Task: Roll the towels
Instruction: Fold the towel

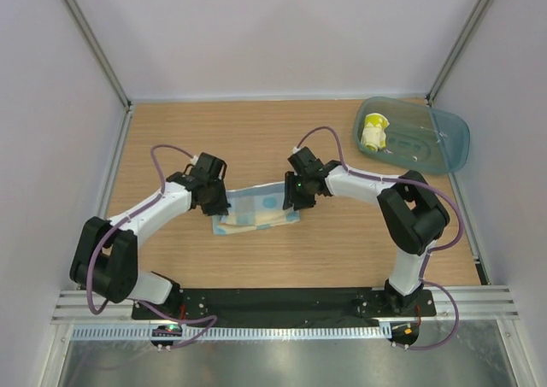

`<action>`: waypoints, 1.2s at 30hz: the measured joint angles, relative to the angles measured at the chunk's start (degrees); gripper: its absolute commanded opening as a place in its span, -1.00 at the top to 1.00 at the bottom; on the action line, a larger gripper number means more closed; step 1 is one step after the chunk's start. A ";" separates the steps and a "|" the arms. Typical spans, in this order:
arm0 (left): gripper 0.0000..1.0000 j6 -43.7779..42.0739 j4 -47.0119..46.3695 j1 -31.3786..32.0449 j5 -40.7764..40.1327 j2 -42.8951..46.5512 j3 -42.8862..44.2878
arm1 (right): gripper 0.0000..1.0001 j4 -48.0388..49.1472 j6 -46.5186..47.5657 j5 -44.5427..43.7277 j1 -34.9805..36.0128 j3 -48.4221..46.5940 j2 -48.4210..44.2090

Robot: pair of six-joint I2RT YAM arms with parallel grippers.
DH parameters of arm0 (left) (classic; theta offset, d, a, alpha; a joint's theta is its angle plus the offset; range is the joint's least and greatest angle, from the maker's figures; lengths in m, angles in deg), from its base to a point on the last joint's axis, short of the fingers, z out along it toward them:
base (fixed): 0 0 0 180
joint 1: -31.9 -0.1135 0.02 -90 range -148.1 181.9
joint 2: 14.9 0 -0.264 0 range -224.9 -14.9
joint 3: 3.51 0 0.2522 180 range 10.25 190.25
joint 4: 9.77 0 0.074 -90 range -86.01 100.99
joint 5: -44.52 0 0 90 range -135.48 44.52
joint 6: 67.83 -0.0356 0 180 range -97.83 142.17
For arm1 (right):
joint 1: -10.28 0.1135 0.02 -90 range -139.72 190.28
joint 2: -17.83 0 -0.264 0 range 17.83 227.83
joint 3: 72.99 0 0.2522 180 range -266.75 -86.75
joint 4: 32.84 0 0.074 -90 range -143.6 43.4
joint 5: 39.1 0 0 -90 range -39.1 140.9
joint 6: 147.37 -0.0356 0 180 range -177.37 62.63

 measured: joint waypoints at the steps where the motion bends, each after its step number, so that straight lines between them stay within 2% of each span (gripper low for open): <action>1: 0.99 0.42 0.15 0.35 -1.01 0.26 -0.90 | 0.07 -0.46 0.17 -0.02 0.00 -0.31 0.00; 6: 0.99 2.78 0.98 0.98 -5.64 2.97 -5.64 | 0.06 -3.52 1.20 -0.35 -0.07 -1.73 -0.92; 12: 0.95 6.40 1.42 1.05 -10.67 7.48 -10.19 | 0.44 -4.24 2.01 2.71 -0.13 -3.58 -4.04; 17: 0.93 9.90 1.55 1.11 -13.62 8.07 -12.31 | 0.71 2.34 1.46 14.38 -0.20 -3.91 -3.89; 22: 0.92 11.78 1.84 1.16 -15.13 6.25 -13.03 | 0.82 11.23 -0.07 23.15 -0.20 -1.90 0.50; 28: 0.92 12.79 1.81 1.22 -15.93 5.60 -13.27 | 0.95 15.12 -1.22 26.64 -0.59 1.81 8.26; 36: 0.92 11.45 1.05 2.93 -16.50 3.17 -11.93 | 0.98 22.91 -4.76 27.63 -4.96 9.99 4.66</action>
